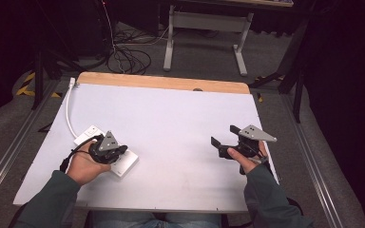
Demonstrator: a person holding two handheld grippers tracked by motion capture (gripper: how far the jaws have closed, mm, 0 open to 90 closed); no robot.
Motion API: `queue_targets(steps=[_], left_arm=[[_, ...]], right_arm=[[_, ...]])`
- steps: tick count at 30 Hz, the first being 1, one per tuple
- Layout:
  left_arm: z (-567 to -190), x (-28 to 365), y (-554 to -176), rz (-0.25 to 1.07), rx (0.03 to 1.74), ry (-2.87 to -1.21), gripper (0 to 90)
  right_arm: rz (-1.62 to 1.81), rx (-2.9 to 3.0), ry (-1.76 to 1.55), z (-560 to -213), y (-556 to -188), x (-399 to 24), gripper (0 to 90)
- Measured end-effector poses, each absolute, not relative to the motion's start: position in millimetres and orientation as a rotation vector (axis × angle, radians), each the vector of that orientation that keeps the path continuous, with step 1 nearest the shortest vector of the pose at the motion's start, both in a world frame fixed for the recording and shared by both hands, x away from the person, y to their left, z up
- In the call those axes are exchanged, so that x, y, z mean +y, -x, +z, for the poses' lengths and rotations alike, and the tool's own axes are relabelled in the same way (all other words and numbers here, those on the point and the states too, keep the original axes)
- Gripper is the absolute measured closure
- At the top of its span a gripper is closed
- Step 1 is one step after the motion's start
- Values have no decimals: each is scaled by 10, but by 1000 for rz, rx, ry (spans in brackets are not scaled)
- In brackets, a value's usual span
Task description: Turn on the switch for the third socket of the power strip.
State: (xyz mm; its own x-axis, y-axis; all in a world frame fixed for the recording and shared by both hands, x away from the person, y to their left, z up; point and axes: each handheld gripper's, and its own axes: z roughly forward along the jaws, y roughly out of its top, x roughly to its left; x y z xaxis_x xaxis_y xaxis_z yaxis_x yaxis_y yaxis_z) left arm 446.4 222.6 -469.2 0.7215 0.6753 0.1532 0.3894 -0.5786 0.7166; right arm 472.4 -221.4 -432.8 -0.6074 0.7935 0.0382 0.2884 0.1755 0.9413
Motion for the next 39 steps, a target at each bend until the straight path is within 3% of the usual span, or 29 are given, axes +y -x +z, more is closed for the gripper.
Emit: queue_targets(steps=[34, 36, 39], left_arm=[[-4679, 2219, -4465, 540, 848, -2243, 899], [-4671, 2230, -4470, 584, 864, -2254, 899], [-4683, 2263, -4470, 539, 875, -2238, 899]], right_arm=[[1433, 2002, -1009, -4331, -4718, -2198, 95], [1433, 2002, -1011, -4330, -4716, -2200, 95], [1431, 2001, -1014, -4330, -4717, -2204, 95]])
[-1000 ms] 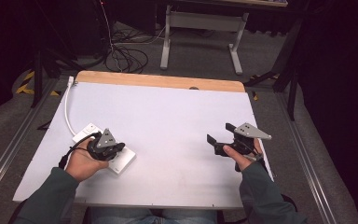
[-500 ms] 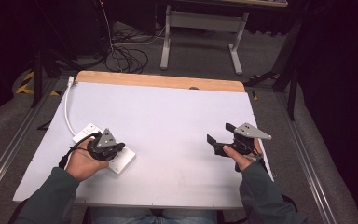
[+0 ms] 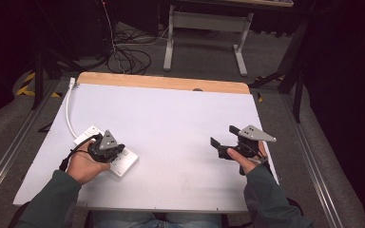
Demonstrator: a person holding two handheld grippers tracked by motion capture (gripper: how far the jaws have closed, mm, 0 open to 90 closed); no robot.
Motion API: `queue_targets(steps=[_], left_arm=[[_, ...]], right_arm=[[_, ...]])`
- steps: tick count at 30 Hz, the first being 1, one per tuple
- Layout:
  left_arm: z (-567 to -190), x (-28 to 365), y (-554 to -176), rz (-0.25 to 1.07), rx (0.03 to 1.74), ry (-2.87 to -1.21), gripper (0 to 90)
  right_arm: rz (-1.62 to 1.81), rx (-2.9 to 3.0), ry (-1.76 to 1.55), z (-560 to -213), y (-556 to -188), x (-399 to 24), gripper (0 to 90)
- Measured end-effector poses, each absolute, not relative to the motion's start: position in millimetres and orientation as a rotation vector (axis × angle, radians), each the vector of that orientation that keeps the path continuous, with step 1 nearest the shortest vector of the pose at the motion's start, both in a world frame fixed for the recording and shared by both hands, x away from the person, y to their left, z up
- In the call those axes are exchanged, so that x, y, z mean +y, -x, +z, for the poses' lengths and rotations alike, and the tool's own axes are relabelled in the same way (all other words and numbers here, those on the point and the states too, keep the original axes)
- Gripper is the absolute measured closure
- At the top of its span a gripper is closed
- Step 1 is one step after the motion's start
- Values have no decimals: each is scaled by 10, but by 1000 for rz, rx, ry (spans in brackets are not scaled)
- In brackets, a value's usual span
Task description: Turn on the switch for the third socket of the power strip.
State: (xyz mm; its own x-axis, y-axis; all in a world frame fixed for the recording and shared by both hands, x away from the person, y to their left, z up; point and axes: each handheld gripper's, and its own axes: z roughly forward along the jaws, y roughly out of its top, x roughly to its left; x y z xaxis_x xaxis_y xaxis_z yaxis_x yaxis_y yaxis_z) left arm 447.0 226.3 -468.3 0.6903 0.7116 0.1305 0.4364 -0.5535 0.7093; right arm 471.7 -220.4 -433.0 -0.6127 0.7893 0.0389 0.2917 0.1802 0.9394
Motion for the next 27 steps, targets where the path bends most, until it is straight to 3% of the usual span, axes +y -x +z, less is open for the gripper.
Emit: queue_targets(steps=[27], left_arm=[[-4687, 2256, -4470, 538, 863, -2236, 899]], right_arm=[[1429, 2001, -1013, -4331, -4713, -2206, 95]])
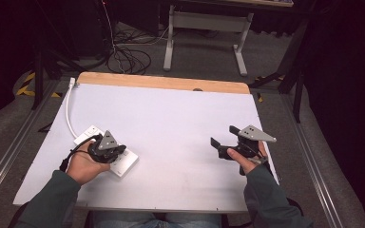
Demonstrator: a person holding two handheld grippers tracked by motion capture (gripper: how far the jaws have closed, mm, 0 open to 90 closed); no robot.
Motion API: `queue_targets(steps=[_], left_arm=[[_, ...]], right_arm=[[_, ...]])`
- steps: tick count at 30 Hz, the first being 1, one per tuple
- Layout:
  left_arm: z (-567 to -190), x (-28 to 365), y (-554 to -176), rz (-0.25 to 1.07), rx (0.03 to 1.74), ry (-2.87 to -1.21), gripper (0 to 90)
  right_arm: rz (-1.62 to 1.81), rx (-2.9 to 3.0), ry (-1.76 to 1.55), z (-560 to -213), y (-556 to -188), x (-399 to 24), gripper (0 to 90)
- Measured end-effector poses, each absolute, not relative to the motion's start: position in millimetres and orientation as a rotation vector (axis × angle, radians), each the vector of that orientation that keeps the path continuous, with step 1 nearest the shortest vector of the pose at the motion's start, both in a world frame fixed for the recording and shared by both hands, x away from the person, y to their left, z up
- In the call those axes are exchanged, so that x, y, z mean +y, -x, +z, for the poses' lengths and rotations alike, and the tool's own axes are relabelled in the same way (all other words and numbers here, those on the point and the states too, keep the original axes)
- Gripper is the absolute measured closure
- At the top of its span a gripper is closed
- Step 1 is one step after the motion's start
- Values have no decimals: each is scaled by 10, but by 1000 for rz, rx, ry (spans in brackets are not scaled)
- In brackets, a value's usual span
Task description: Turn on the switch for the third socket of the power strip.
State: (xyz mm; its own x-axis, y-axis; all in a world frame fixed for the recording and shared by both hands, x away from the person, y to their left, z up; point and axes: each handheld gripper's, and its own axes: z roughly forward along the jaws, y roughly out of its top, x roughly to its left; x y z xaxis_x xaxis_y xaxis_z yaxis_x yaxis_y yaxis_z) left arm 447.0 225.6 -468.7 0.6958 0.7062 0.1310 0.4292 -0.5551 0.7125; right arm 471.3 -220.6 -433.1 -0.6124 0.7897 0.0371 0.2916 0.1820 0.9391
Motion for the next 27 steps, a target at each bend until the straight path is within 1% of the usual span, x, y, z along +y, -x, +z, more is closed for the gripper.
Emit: queue_targets(steps=[5, 8, 13, 15, 17, 21, 27], left_arm=[[-4696, 2285, -4478, 557, 877, -2222, 898], [-4632, 2358, -4486, 576, 914, -2125, 898], [-4565, 2432, -4475, 612, 937, -2040, 898], [-4515, 2464, -4455, 629, 941, -1969, 898], [-4496, 2477, -4449, 643, 935, -1955, 897], [-4423, 2518, -4413, 684, 923, -1858, 893], [-4343, 2582, -4359, 732, 915, -1782, 888]], right_arm=[[1430, 1999, -1015, -4330, -4713, -2210, 95], [1432, 2001, -1016, -4330, -4712, -2207, 95], [1431, 2001, -1014, -4332, -4716, -2209, 95], [1432, 2000, -1017, -4331, -4714, -2208, 95], [1431, 2000, -1015, -4332, -4716, -2209, 95], [1431, 2000, -1018, -4331, -4714, -2210, 95], [1434, 1998, -1018, -4329, -4713, -2212, 95]])
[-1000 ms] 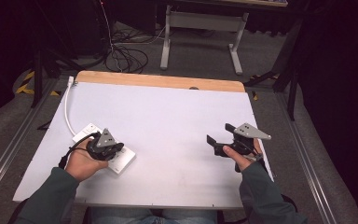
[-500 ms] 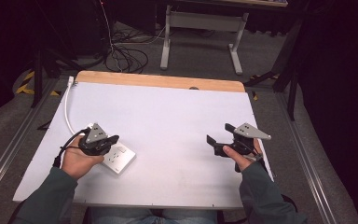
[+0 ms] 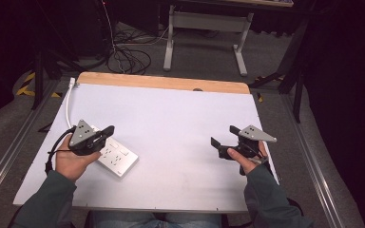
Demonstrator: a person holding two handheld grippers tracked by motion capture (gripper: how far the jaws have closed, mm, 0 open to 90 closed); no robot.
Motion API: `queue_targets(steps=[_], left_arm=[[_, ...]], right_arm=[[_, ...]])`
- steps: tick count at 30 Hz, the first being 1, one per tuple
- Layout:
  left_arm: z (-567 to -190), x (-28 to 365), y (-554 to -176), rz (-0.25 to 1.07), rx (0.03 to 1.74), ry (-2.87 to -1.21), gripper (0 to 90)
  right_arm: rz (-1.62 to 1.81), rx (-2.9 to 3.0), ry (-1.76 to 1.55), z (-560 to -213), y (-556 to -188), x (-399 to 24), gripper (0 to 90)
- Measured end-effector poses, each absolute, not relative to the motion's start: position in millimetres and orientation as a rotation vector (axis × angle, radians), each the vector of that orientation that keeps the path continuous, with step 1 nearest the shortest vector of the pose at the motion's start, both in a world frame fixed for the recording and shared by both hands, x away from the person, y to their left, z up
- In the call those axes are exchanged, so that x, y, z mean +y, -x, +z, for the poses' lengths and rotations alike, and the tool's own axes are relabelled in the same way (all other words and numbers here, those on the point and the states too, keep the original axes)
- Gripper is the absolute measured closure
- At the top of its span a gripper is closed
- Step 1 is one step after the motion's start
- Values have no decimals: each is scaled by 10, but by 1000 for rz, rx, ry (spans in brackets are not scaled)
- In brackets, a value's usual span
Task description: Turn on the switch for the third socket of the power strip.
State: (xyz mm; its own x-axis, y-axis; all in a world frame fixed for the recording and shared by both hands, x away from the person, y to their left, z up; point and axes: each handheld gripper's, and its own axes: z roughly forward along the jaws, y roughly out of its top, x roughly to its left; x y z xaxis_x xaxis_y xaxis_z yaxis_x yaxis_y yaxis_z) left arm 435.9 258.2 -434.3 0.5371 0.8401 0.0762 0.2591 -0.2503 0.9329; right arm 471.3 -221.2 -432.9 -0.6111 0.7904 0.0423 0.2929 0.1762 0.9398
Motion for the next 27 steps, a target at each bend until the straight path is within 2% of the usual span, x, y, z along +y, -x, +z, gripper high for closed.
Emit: queue_targets(steps=[7, 13, 27], left_arm=[[-4195, 2681, -4190, 754, 914, -1672, 864], [-4159, 2842, -4143, 779, 980, -1589, 855], [-4133, 2889, -4093, 788, 1004, -1561, 789]], right_arm=[[1439, 1993, -1023, -4326, -4710, -2217, 95], [1439, 1995, -1017, -4324, -4709, -2214, 95], [1439, 1994, -1022, -4326, -4710, -2214, 95]])
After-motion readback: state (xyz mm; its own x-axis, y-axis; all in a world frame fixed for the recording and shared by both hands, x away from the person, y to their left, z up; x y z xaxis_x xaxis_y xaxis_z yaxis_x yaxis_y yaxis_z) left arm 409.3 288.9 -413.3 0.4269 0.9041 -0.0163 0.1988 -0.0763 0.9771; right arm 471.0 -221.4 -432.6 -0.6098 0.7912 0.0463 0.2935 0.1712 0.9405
